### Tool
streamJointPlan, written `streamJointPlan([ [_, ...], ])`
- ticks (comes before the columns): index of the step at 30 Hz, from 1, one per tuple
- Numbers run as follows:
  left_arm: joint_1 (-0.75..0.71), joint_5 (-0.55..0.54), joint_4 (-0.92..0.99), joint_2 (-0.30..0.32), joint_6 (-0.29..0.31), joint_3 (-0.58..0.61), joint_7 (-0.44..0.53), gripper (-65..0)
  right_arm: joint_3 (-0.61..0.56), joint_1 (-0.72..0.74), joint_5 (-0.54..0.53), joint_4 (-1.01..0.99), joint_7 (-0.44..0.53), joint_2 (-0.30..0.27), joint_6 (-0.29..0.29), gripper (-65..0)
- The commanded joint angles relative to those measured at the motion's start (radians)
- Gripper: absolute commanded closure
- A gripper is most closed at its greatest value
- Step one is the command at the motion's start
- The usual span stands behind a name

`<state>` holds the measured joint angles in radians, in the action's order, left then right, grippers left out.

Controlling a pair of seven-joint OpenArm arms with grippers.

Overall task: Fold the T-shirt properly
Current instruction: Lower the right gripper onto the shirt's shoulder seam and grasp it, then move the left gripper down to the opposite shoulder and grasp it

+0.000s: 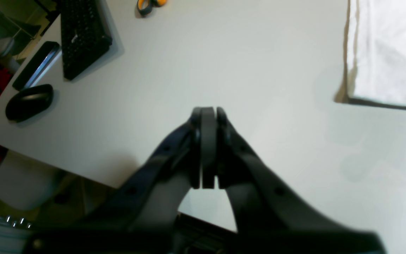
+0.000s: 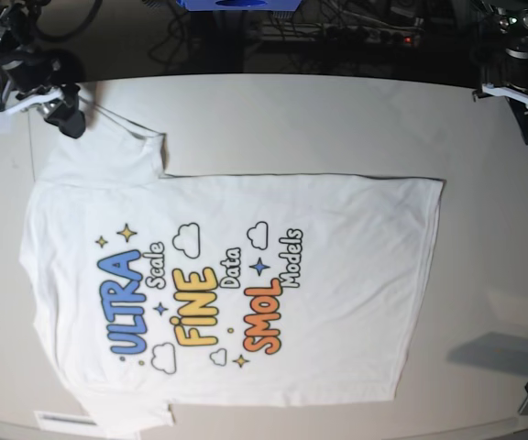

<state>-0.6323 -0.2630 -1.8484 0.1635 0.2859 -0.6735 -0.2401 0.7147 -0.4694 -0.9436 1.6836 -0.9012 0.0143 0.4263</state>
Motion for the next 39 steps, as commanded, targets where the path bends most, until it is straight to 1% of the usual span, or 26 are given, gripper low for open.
streamJointPlan([
  [1, -0.005, -0.003, -0.017, 0.014, -0.012, -0.010, 0.026, 0.0, -0.002, -0.009, 0.022, 0.000, -0.028, -0.006, -0.011, -33.8],
  [8, -0.010, -0.003, -0.017, 0.014, -0.012, -0.010, 0.025, 0.0, -0.002, -0.007, 0.021, 0.003, -0.086, -0.001, -0.010, -33.8],
  [14, -0.010, -0.003, -0.017, 0.012, -0.012, -0.010, 0.025, 0.0, -0.002, -0.007, 0.021, 0.000, -0.083, -0.003, -0.010, -33.4],
  [15, -0.010, -0.003, -0.017, 0.012, -0.012, -0.010, 0.025, 0.0, -0.002, -0.004, 0.021, 0.000, -0.083, -0.003, -0.008, -31.6],
  [19, -0.010, -0.003, -0.017, 0.011, -0.012, -0.009, 0.025, 0.0, -0.002, 0.007, 0.022, -0.003, -0.085, -0.001, -0.008, -21.2],
  [26, -0.010, -0.003, -0.017, 0.011, -0.012, -0.004, 0.025, 0.0, -0.002, 0.014, 0.022, -0.003, -0.085, -0.004, -0.008, -19.6],
  [27, -0.010, -0.003, -0.017, 0.011, -0.012, -0.004, 0.025, 0.0, -0.002, 0.014, 0.022, -0.003, -0.085, -0.004, -0.008, -16.2],
  [28, -0.008, -0.005, -0.017, 0.009, -0.012, -0.004, 0.025, 0.0, -0.002, 0.019, 0.022, -0.003, -0.085, -0.003, -0.008, -10.7],
  [29, -0.007, -0.008, -0.017, 0.009, -0.012, -0.004, 0.025, 0.0, -0.002, 0.019, 0.022, -0.004, -0.085, -0.004, -0.008, -3.8],
  [30, -0.007, -0.009, -0.017, 0.009, -0.012, -0.004, 0.025, 0.0, -0.002, 0.019, 0.022, -0.004, -0.085, -0.004, -0.008, 0.0],
  [32, -0.001, -0.012, -0.017, 0.008, -0.012, -0.002, -0.017, 0.0, -0.002, 0.019, 0.022, -0.004, -0.086, -0.003, -0.008, -1.5],
  [33, 0.001, -0.012, -0.017, 0.011, -0.012, -0.002, -0.049, 0.0, -0.002, 0.019, 0.022, -0.004, -0.086, -0.003, -0.008, -0.4],
  [34, 0.015, -0.014, -0.017, 0.012, -0.012, -0.002, -0.084, -0.8, -0.002, 0.019, 0.022, -0.004, -0.086, -0.001, -0.008, 0.0],
  [36, 0.059, -0.014, -0.018, 0.008, -0.012, -0.009, -0.167, -7.9, -0.002, 0.019, 0.022, -0.004, -0.086, -0.001, -0.008, 0.0],
  [38, 0.084, -0.017, -0.017, 0.006, -0.012, -0.009, -0.241, -19.8, -0.002, 0.019, 0.022, -0.004, -0.086, -0.003, -0.008, 0.0],
  [39, 0.095, -0.035, -0.017, 0.006, -0.012, -0.009, -0.261, -24.7, -0.002, 0.019, 0.024, -0.004, -0.086, -0.004, -0.008, 0.0],
])
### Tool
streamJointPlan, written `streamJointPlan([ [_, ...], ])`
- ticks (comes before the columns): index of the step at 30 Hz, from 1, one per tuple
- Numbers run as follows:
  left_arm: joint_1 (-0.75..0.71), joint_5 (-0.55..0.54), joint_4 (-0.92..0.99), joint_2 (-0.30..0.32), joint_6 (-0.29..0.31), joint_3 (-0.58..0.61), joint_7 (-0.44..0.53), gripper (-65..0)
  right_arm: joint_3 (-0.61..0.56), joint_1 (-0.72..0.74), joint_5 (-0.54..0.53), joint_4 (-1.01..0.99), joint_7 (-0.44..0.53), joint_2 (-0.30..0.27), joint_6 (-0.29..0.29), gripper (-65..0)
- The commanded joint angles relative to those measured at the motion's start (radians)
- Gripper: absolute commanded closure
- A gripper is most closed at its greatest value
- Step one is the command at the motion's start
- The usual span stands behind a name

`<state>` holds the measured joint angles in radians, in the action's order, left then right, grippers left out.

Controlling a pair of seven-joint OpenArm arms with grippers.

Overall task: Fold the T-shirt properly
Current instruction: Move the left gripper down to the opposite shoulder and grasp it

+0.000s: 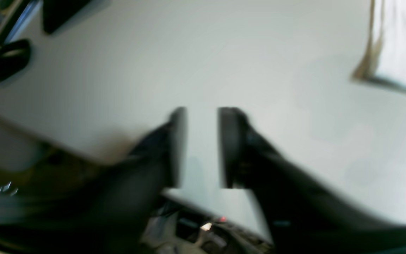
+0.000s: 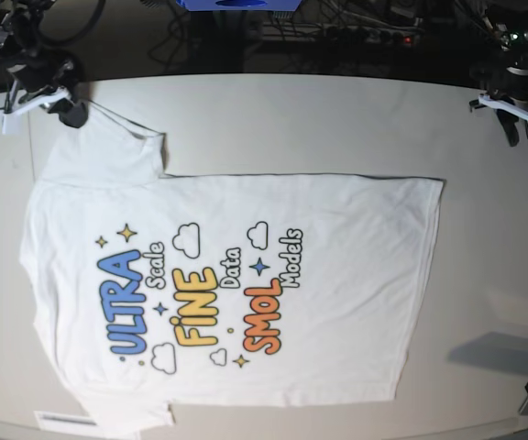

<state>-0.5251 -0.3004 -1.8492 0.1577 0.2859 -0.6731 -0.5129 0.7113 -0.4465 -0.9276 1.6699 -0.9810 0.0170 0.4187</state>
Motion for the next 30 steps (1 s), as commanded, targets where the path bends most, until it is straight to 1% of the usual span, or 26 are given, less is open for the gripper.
streamJointPlan([
  [1, -0.003, -0.032, -0.016, 0.013, -0.012, -0.009, -0.005, -29.4, 0.001, -0.004, 0.008, 0.009, -0.006, -0.007, -0.001, 0.0],
  [3, 0.013, -0.144, -0.010, 0.019, -0.012, -0.010, -0.034, -34.8, 0.001, -0.004, 0.008, 0.009, -0.006, -0.007, -0.001, 0.0],
  [4, 0.021, -0.207, -0.004, 0.023, -0.012, -0.014, -0.051, -35.6, 0.000, -0.004, 0.008, 0.009, -0.006, -0.007, -0.001, 0.0],
  [7, 0.055, -0.425, 0.029, 0.066, -0.012, -0.027, -0.143, -36.4, 0.000, -0.004, 0.008, 0.009, -0.031, -0.009, -0.001, 0.0],
  [10, 0.105, -0.616, 0.118, 0.098, -0.012, -0.030, -0.241, -36.6, 0.000, -0.004, 0.008, 0.009, -0.043, -0.010, -0.001, 0.0],
  [11, 0.118, -0.670, 0.159, 0.105, -0.012, -0.030, -0.258, -36.6, 0.000, -0.004, 0.008, 0.009, -0.043, -0.010, -0.001, 0.0],
  [13, 0.141, -0.744, 0.228, 0.119, -0.012, -0.029, -0.263, -36.6, 0.000, -0.004, 0.008, 0.009, -0.043, -0.010, -0.001, 0.0],
  [16, 0.164, -0.782, 0.288, 0.131, -0.010, -0.009, -0.266, -37.3, 0.000, -0.004, 0.009, 0.009, -0.043, -0.010, -0.001, 0.0],
  [19, 0.185, -0.782, 0.299, 0.139, -0.010, 0.045, -0.266, -40.6, 0.000, -0.004, 0.009, 0.009, -0.043, -0.012, -0.001, 0.0],
  [25, 0.247, -0.782, 0.309, 0.139, -0.010, 0.148, -0.266, -40.6, 0.000, -0.004, 0.009, 0.009, -0.043, -0.018, -0.001, 0.0],
  [29, 0.287, -0.787, 0.398, 0.136, -0.010, 0.206, -0.266, -40.5, 0.000, -0.004, 0.009, 0.009, -0.043, -0.024, -0.001, 0.0],
  [30, 0.297, -0.787, 0.432, 0.125, -0.010, 0.215, -0.266, -40.5, 0.000, -0.004, 0.009, 0.009, -0.043, -0.027, -0.001, 0.0],
])
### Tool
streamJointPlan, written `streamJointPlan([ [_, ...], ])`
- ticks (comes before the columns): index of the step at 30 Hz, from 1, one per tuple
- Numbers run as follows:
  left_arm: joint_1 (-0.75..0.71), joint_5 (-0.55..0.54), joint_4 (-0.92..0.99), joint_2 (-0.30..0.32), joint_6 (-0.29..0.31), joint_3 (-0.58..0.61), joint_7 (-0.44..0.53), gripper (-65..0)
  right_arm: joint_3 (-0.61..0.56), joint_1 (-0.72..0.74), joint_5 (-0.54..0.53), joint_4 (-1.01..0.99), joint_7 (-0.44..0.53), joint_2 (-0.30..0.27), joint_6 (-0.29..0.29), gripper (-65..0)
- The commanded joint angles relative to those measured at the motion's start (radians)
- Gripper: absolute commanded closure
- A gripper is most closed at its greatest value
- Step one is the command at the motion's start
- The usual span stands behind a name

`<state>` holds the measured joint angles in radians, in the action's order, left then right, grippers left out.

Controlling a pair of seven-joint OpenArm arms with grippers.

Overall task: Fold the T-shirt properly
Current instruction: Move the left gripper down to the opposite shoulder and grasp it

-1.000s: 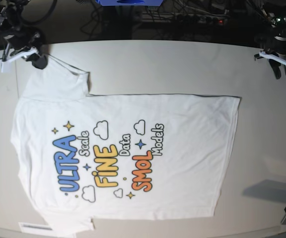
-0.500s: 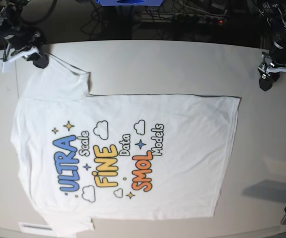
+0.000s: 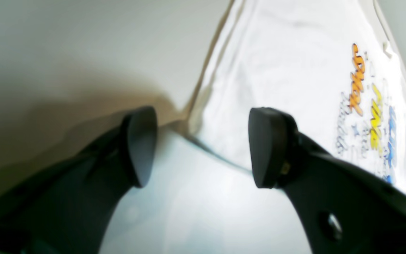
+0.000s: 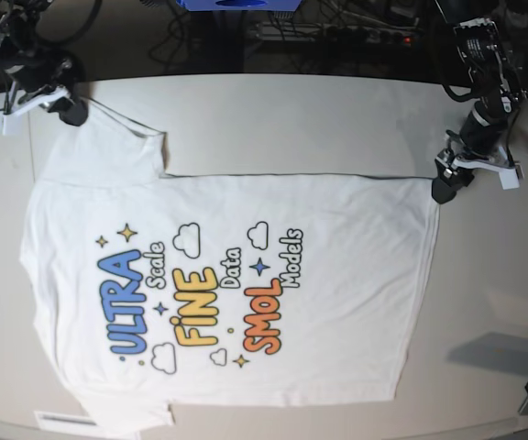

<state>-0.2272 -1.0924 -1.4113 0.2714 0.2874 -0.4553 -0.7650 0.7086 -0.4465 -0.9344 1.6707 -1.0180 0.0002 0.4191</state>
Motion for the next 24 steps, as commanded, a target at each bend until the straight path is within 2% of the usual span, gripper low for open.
streamJointPlan([
  [1, 0.012, 0.008, 0.027, 0.002, -0.012, -0.001, -0.014, -40.5, 0.003, -0.004, 0.016, 0.009, -0.006, -0.012, -0.001, 0.0],
  [7, 0.044, 0.010, 0.126, -0.024, -0.012, 0.005, -0.012, -40.5, 0.003, -0.004, 0.016, 0.009, -0.006, -0.012, -0.001, 0.0],
  [15, 0.058, 0.010, 0.116, -0.030, -0.012, 0.109, -0.012, -40.3, 0.003, -0.004, 0.016, 0.009, -0.006, -0.012, -0.001, 0.0],
  [22, 0.050, 0.010, 0.117, -0.031, -0.012, 0.120, -0.012, -40.0, 0.003, -0.004, 0.016, 0.009, -0.006, -0.012, -0.001, 0.0],
  [24, 0.048, 0.010, 0.117, -0.030, -0.012, 0.115, -0.012, -36.1, 0.003, -0.004, 0.016, 0.009, -0.006, -0.012, -0.001, 0.0],
])
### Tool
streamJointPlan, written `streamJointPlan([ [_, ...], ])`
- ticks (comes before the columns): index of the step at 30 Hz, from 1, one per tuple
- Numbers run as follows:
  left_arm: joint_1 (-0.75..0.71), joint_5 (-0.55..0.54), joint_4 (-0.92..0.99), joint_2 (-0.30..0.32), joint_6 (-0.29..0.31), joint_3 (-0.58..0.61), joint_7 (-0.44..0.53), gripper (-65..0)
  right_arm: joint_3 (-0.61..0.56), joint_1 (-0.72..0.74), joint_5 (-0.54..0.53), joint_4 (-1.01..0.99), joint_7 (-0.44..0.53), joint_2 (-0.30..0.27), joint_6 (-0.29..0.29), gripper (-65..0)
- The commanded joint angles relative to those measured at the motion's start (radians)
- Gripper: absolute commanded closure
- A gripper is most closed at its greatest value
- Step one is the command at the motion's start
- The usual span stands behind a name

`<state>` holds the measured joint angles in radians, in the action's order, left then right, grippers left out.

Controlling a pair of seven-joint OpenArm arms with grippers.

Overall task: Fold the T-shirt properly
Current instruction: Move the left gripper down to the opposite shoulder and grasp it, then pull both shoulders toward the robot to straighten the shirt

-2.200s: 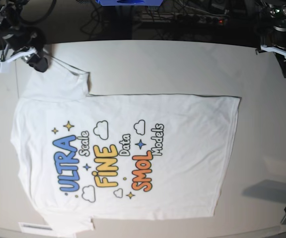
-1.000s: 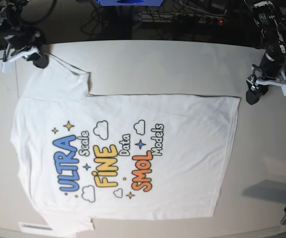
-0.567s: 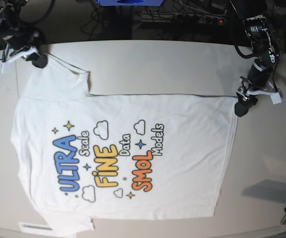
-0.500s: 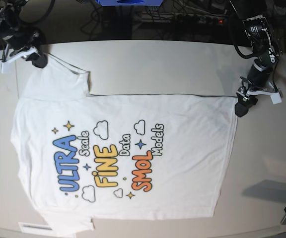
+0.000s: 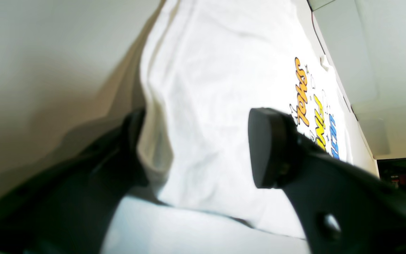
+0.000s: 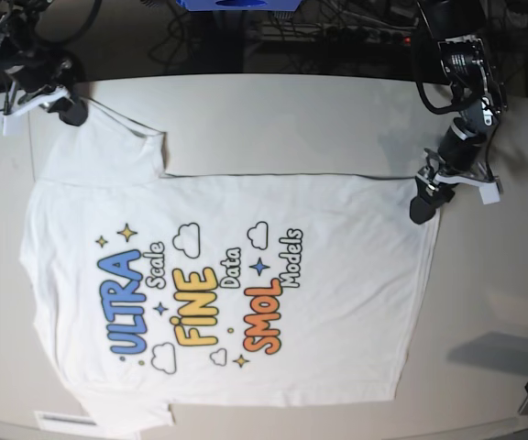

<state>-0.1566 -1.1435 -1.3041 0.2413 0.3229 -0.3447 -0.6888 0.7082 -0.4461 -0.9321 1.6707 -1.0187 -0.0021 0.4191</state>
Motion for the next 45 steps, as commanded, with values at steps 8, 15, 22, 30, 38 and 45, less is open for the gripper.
streamJointPlan([
  [8, -0.027, 0.061, 0.008, 0.007, -0.048, 0.014, -0.088, -3.9, 0.003, -0.004, 0.014, 0.009, -0.005, -0.009, -0.001, 0.0],
  [15, -0.094, 0.061, -0.041, 0.037, -0.049, 0.005, -0.088, 0.0, 0.003, -0.021, 0.014, 0.019, -0.005, -0.039, -0.001, 0.0],
  [22, -0.222, 0.061, -0.191, 0.049, -0.051, -0.055, -0.088, 0.0, 0.004, -0.082, 0.009, 0.165, -0.009, -0.059, -0.001, 0.0],
  [30, -0.355, 0.058, -0.372, 0.048, -0.051, -0.173, -0.088, 0.0, 0.014, -0.092, 0.008, 0.283, -0.148, -0.048, -0.001, 0.0],
  [38, -0.393, 0.055, -0.478, 0.046, -0.051, -0.192, -0.090, 0.0, 0.004, -0.079, -0.021, 0.305, -0.150, -0.062, -0.006, 0.0],
  [45, -0.390, 0.055, -0.473, 0.025, -0.054, -0.193, -0.090, 0.0, 0.012, 0.017, -0.120, 0.309, -0.249, -0.128, -0.073, 0.0],
])
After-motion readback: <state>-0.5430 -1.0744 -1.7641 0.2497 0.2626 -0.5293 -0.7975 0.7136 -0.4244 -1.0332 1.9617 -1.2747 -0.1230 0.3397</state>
